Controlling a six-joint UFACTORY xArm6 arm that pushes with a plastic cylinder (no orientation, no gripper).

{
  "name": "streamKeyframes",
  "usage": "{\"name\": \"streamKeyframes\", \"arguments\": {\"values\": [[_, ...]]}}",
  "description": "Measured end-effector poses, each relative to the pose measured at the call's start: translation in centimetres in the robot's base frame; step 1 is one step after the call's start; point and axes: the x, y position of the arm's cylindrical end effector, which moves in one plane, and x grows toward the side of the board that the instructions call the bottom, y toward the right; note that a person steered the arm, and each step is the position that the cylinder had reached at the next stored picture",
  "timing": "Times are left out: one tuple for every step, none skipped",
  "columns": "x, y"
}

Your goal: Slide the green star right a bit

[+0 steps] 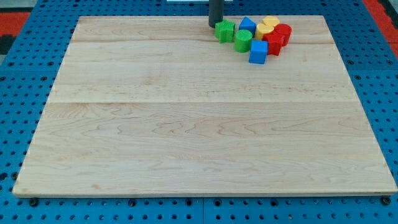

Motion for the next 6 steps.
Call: {"name": "streamKeyframes", "arguments": {"values": [[1.6,0.0],[2.3,-5.9],[3.4,-1.1],[3.8,0.1],[3.8,0.3],[3.8,2.8]]}}
